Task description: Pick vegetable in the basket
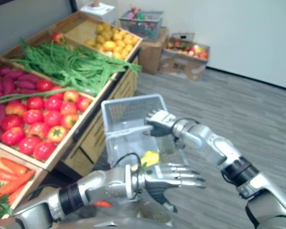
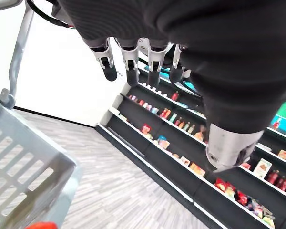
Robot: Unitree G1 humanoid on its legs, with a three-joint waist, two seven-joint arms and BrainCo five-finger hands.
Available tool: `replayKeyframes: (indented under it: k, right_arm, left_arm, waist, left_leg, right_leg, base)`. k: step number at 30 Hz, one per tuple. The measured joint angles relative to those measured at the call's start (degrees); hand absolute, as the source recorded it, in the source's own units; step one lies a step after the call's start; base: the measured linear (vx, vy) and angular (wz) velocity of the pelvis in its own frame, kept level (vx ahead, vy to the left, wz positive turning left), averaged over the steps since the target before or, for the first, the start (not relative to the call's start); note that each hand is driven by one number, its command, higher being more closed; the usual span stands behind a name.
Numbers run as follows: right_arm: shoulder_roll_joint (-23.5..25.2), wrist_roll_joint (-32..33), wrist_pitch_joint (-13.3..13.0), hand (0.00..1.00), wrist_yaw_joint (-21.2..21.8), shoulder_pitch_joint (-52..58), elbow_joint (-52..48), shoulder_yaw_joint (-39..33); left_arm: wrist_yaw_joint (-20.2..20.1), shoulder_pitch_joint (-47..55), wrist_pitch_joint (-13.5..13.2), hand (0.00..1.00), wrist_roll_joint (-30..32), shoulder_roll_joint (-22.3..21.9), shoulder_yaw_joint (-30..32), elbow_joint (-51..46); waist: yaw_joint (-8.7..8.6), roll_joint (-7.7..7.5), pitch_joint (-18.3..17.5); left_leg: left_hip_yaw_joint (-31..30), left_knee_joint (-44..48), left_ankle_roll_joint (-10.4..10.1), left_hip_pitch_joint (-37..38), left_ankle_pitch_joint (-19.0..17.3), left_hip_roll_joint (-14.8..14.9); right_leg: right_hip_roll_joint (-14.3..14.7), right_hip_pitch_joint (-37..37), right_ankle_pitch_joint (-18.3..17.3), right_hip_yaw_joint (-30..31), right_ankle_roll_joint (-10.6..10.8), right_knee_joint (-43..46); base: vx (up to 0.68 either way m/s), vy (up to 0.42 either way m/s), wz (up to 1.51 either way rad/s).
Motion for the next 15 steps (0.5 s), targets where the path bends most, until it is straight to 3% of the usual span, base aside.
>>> replayKeyframes:
  k: [8,15]
  right_arm:
    - [0.01,-0.03,0.43,1.0,0.62,2.89,0.42,-0.3]
    - [0.59,-0.04,0.49,1.0,1.99,6.6,0.51,-4.7]
  left_arm:
    - [-0.78,0.0,0.01,0.0,-0.27,-0.14,0.32,-0.3]
    - [-0.62,0.82,0.31,0.0,-1.04,-2.07,3.54,-3.23]
  waist:
    - [0.09,-0.38,-0.25]
    - [0.31,-0.32,-0.32]
  left_leg:
    - [-1.52,0.08,-0.07,-0.55,-0.04,0.08]
    - [-2.05,0.17,-0.11,-0.63,-0.08,0.15]
  right_leg:
    - [-0.74,0.08,0.02,-1.23,-0.01,0.03]
    - [-1.02,0.29,0.01,-1.8,-0.01,0.06]
  base:
    - [0.01,-0.055,0.09]
    - [0.0,-0.042,0.04]
